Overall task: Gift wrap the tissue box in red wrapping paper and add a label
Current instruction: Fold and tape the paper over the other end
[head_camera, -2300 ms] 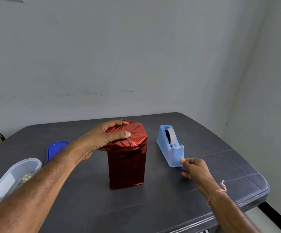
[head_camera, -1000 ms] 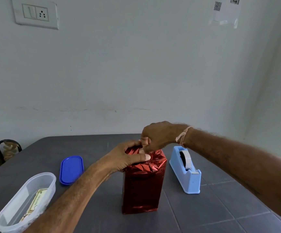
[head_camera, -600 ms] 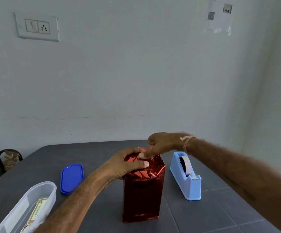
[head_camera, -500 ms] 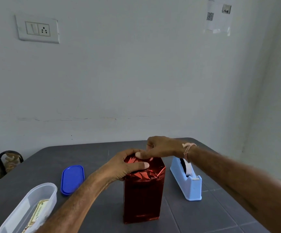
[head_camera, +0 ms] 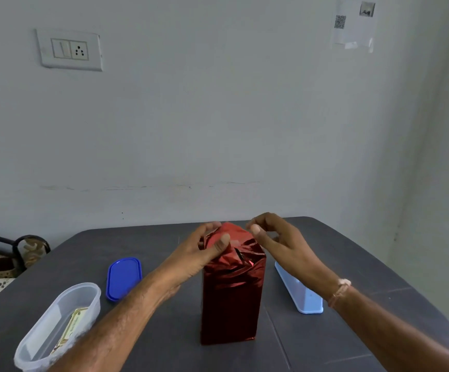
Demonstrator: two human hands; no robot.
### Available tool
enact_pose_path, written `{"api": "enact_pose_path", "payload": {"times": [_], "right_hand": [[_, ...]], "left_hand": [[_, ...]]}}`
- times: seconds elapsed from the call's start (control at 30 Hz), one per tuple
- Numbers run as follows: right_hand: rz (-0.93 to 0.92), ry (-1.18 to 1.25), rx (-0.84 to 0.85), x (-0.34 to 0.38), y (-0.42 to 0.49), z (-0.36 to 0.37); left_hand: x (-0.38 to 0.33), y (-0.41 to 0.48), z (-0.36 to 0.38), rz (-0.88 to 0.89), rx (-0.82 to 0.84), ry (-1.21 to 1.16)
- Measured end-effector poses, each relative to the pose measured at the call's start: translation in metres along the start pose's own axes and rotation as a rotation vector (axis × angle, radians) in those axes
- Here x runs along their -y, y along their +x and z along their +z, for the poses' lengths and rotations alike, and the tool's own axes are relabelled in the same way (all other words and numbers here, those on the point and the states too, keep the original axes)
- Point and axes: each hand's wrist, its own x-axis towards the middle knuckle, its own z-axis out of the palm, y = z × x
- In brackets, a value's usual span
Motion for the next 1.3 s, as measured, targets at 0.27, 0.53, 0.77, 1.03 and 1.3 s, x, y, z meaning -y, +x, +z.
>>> {"api": "enact_pose_path", "payload": {"times": [0.27,0.53,0.77,1.03,1.3], "right_hand": [[-0.137,-0.030,0.039,-0.010,-0.034,-0.004],[-0.253,-0.242,0.030,-0.012,-0.034,0.009],[-0.216,-0.250,-0.014,-0.015,-0.036,0.005],[-0.280,-0.312,-0.111,-0.015,-0.039,0.015],[-0.281,-0.337,-0.170,-0.012,-0.039,0.016]], "left_hand": [[0.012,-0.024,0.001,0.158,-0.253,0.057],[0.004,0.002,0.011,0.063,-0.389,0.145],[0.020,-0.017,0.008,0.358,-0.567,0.267],[0.040,-0.045,0.007,0.520,-0.493,0.662],[0.021,-0.039,0.014,0.535,-0.501,0.688]]}}
